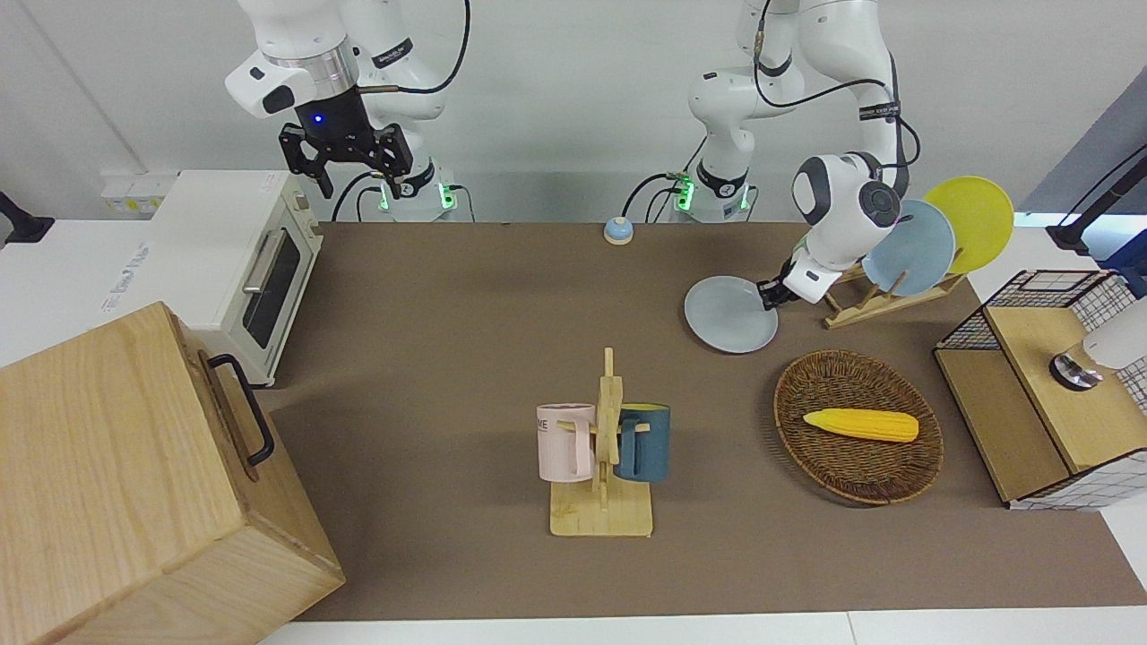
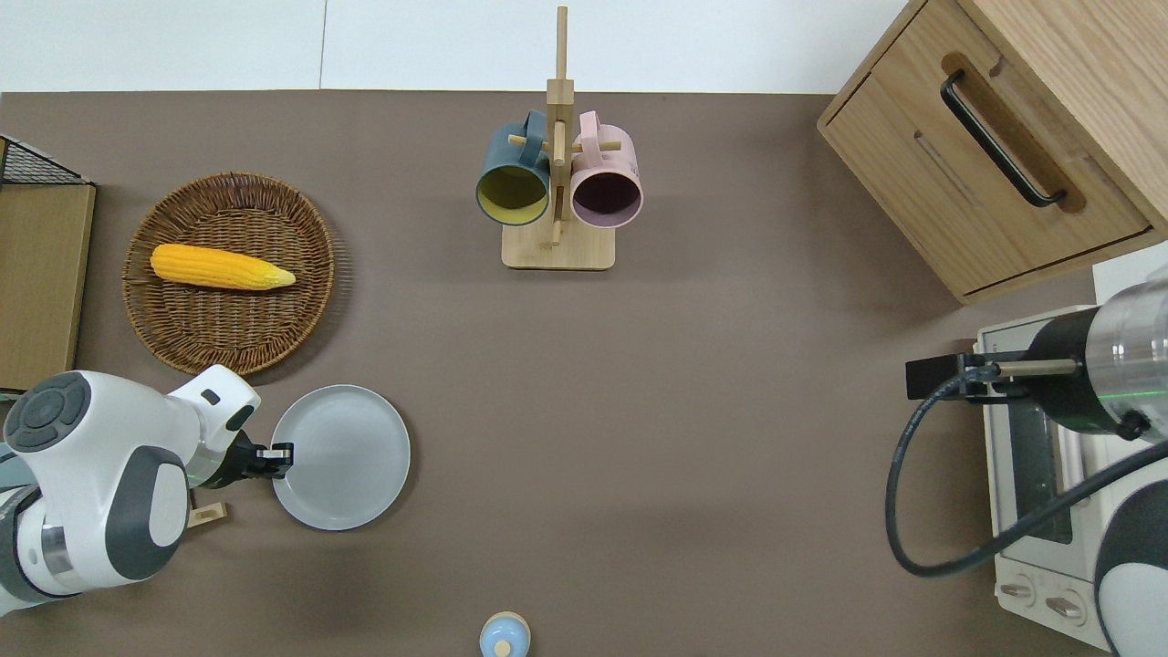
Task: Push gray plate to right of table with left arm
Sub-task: 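Push the gray plate with the left gripper across the table toward the right arm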
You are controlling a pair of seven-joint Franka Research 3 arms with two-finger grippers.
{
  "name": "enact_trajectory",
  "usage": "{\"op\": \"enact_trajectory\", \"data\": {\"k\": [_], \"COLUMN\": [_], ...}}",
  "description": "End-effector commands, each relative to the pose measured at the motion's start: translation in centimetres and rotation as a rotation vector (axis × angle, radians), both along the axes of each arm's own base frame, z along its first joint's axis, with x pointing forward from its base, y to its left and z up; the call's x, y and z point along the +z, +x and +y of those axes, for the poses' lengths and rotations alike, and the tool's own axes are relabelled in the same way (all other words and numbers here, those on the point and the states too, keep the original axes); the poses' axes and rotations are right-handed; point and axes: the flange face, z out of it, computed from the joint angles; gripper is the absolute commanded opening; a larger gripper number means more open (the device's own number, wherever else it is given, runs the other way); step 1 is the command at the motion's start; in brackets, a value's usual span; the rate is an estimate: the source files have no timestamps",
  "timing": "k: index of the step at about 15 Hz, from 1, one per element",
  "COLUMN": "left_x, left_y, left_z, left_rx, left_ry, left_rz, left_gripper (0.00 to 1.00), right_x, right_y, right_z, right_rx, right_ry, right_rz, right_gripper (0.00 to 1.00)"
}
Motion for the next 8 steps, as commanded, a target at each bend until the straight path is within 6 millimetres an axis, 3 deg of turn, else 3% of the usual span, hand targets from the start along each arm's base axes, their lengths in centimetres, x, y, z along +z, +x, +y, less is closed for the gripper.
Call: {"op": "enact_trajectory", "data": {"k": [1, 8], "left_x": [-0.8, -0.8], "left_y": [-1.3, -2.6], "left_z": [-3.9, -12.4], "left_rx": [0.031, 0.085], "left_ry": [-0.009, -0.036], "left_rz": [0.03, 0.049], "left_gripper": [0.0, 0.0], "right_x": [0.0, 0.0], "right_y": [-0.8, -0.8], "right_z": [0.0, 0.0], "right_rx": [-0.021, -0.021], "right_ry": [0.009, 0.009], "right_rz": [0.005, 0.003], "right_gripper": [0.996, 0.996]}}
